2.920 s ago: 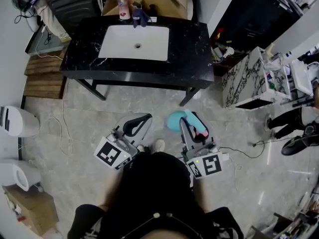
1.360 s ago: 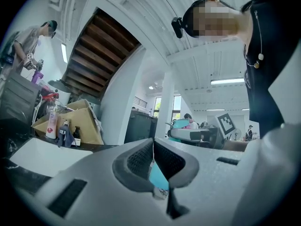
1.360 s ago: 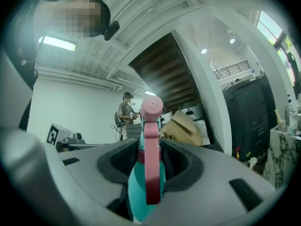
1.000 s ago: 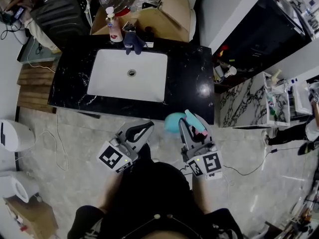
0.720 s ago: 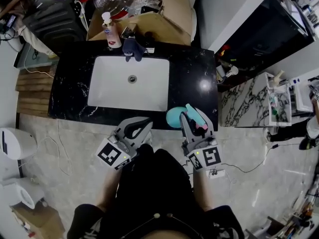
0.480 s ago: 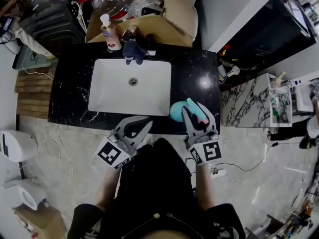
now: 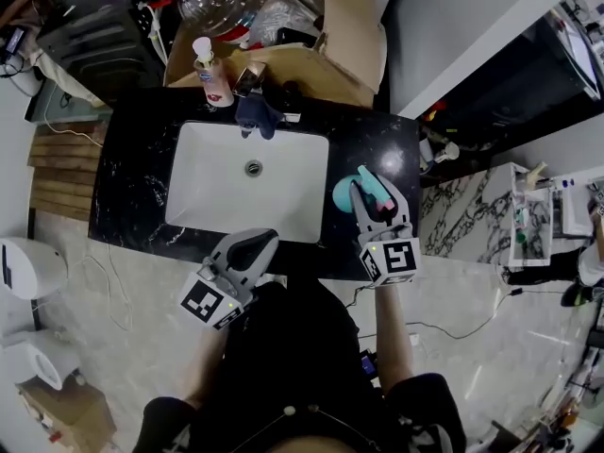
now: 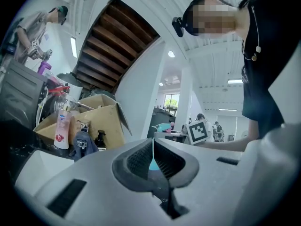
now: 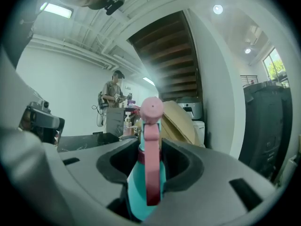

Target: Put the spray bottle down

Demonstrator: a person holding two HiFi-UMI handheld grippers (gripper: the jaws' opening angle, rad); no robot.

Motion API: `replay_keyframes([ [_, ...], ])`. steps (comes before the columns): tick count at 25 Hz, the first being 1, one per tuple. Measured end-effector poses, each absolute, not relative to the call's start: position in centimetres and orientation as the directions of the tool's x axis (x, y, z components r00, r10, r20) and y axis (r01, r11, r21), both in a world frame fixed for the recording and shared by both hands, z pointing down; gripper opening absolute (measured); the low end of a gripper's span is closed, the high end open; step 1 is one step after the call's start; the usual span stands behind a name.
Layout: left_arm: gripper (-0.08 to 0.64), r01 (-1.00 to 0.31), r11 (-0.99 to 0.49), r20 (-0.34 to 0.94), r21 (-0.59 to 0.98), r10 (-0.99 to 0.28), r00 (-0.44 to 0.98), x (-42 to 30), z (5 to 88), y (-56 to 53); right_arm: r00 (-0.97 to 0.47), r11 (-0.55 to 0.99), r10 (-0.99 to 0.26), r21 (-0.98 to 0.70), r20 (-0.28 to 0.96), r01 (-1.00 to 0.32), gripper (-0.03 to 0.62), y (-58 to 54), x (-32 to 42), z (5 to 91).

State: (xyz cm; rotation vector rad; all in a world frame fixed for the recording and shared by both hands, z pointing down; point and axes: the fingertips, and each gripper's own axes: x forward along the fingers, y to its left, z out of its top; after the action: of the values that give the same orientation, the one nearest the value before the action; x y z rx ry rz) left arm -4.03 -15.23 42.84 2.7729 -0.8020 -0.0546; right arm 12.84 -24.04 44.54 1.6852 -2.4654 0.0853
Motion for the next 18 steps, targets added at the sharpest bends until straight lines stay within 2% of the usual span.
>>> replay_keyframes([
  [5,0.009,-0.569,-0.782,0.046,0.253,-0.578,0.815,-4.4,43.2,-17.7,-0.359,0.363,-0.917,-0.008,0.173,-0.932,0.160,-28.5,14.2,46.7],
  [11,0.009,-0.594,-0.763,0.068,0.256,-0.598,0.798,-3.7,43.6,-19.4,-0.355,0.374,-0.909,0.052,0.219,-0.926,0.160,-32.2,15.0,49.4],
  [18,0.009,-0.610,-0.748,0.097,0.262,-0.608,0.788,-3.0,44.4,-20.2,-0.306,0.324,-0.921,0.038,0.242,-0.945,0.160,-35.8,17.1,51.5],
])
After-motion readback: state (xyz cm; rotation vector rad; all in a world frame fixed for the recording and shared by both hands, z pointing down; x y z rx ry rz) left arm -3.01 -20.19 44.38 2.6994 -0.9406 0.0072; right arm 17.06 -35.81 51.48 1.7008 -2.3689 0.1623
